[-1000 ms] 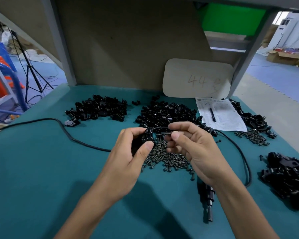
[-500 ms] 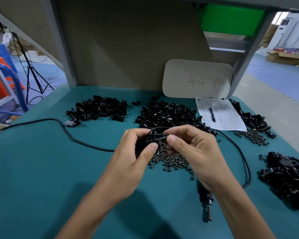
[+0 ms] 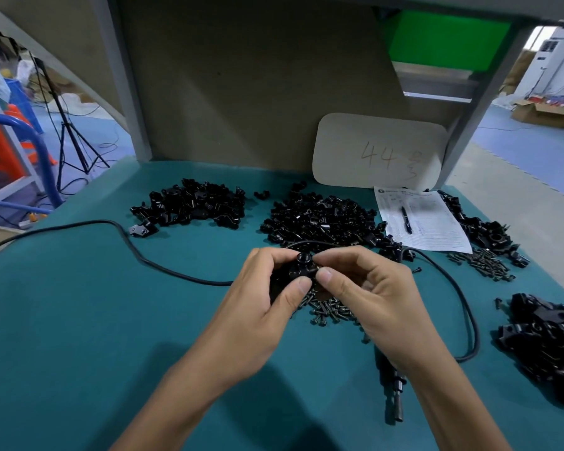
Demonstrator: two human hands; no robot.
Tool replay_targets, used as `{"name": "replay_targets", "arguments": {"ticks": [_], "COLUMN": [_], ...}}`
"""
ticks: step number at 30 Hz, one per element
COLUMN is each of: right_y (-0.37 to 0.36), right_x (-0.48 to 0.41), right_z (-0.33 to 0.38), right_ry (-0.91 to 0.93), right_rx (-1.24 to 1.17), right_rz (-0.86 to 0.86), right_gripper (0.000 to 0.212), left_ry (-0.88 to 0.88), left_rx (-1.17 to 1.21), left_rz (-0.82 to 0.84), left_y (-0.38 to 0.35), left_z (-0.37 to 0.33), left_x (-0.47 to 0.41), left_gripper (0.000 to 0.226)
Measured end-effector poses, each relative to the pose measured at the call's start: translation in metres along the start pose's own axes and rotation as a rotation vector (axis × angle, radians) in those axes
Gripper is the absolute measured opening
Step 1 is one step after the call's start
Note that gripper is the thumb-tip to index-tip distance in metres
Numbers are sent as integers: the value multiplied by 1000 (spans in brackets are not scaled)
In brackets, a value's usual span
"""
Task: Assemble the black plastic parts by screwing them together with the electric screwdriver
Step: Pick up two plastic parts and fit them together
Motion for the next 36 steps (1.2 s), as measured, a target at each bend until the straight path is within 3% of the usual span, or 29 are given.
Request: {"name": "replay_targets", "arguments": {"ticks": [6,13,17,24,28,31,32,34,36], "right_y": [2,4,6,1,16,72,88,107,117], "right_x": [-4,-9,-13,-12,-18,-21,-16,-3,2], "right_z": [-4,1,6,3,-23,-73,-91,-123,-139], "right_ry": [-81,4,-6,-77,-191,-376,-496,-690,-760], "right_rx": [21,439,436,309,398,1003,1159,1225,1165], "right_rz": [58,210,367,407,278,-32,-59,-31,-51], "right_gripper": [18,34,36,40,60,52,56,75,76], "left_ry": [-49,-82,-86,-110,-106,-92,-86,-79,-79], "left_rx": [-123,-163,-163,-151,-152,-151,-149,-145,-143], "left_rz": [-17,-19,-9,-3,2,-15,-16,-17,-18], "left_y": [1,1,1,2,-1,1,2,2,0], "left_z": [-5,-9,-11,-12,-9,-5,-3,-2,-3], "left_x": [1,2,3,3,3,5,5,5,3], "left_gripper": [27,30,32,37,32,30,30,30,28]}}
Point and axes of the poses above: each hand's wrist, its own x-axis away from the middle knuckle, its own y-axis out of the back of the hand, z = x × y, the point moved 4 cm from there along -x, towards the middle knuckle
